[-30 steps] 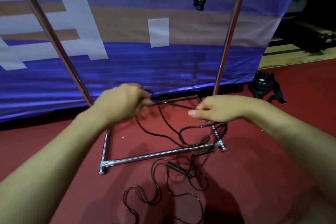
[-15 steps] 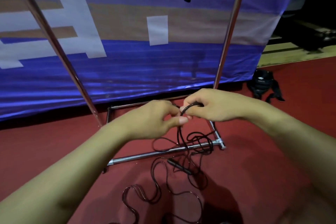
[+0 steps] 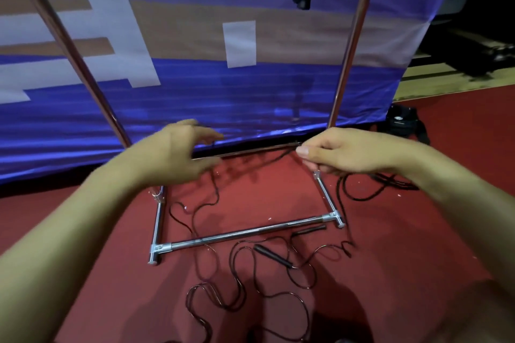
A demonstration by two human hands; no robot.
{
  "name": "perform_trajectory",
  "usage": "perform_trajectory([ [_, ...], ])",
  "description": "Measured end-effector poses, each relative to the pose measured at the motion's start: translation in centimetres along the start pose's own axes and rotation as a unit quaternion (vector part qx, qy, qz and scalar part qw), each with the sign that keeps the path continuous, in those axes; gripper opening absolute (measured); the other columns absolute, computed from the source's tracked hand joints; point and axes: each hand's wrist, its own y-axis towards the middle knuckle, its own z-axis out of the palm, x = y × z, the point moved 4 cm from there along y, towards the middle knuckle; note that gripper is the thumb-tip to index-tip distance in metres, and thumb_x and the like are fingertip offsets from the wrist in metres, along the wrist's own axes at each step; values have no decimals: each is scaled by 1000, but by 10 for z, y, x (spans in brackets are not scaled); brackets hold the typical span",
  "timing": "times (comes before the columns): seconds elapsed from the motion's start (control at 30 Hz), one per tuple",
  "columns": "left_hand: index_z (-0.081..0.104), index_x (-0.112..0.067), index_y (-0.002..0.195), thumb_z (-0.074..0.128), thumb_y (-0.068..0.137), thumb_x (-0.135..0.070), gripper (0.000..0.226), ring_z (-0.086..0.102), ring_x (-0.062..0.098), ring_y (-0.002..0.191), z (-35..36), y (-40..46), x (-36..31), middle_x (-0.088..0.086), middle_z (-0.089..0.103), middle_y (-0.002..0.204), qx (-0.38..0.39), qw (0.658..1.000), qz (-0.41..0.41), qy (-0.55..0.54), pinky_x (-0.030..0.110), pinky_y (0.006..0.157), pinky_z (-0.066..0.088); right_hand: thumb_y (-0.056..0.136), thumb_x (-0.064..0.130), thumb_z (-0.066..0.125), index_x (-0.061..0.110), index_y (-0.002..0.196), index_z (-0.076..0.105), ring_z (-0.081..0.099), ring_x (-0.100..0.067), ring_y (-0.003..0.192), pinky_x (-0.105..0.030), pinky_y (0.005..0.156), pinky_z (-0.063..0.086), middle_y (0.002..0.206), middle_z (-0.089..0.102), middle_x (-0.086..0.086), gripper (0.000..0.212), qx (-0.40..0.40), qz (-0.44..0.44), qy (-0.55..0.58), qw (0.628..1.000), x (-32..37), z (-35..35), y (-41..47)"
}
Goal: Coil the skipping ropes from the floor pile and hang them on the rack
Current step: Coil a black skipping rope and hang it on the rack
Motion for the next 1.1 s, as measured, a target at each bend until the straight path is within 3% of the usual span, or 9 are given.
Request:
perform_trajectory([
  [0.1,63,-32,133,57,91,-64,53,62,5,104,16,-1,-58,-9,67,116,26,991,95,-95,19,93,46,106,48,43,23,74,59,39,-5,51,-19,53,36,55,49,15,43,6,-50,-28,998,18,17,12],
  [0.2,68,-24,112,52,105,-40,25,61,-9,82,35,1,-82,-15,67,95,62,981,121,-137,10,77,44,107,46,45,22,73,59,38,-6,52,-20,53,34,55,47,14,44,-10,-64,-29,997,24,20,19],
  [0.4,61,-34,76,51,98,-48,28,60,28,84,3,4,14,-7,57,80,-3,999,-39,31,48,82,55,101,62,42,20,68,56,48,-12,59,-31,69,45,60,54,9,55,52,87,-181,978,-20,9,18],
  [0.6,65,-32,126,66,93,-47,37,60,27,111,16,4,0,-9,44,111,33,998,-44,36,47,97,51,107,41,47,22,79,64,45,-7,53,-23,58,42,61,53,9,38,59,1,-70,996,-4,21,15],
  [0.7,52,-36,144,73,88,-46,61,55,11,116,13,3,-31,-12,43,124,48,998,25,-42,27,106,42,108,34,48,23,85,68,57,-2,58,-16,60,45,65,60,9,32,59,-36,-57,996,14,25,16],
  [0.8,61,-39,123,66,91,-57,37,54,-5,104,28,-1,-69,-17,52,113,84,986,103,-97,11,91,37,109,29,49,24,88,70,67,-3,67,-17,68,49,68,63,9,30,49,-61,-26,997,24,29,20],
  [0.9,62,-35,93,49,101,-57,27,55,4,91,39,5,-74,-13,50,97,64,989,117,-66,32,89,48,109,25,48,24,90,68,59,-16,65,-40,68,51,64,54,10,28,44,-57,46,996,22,31,25],
  [0.97,54,-37,73,41,100,-55,35,57,15,86,33,8,-56,-10,51,89,58,991,108,-45,45,89,50,110,27,47,20,88,66,42,-19,61,-39,65,39,60,49,12,29,54,-25,60,996,9,28,24],
  [1.1,50,-38,67,54,102,-37,36,62,30,86,3,8,7,-6,52,81,12,1000,18,-3,45,84,50,107,45,44,23,79,62,49,-8,62,-33,71,49,65,56,11,40,66,80,-127,986,-26,9,15],
])
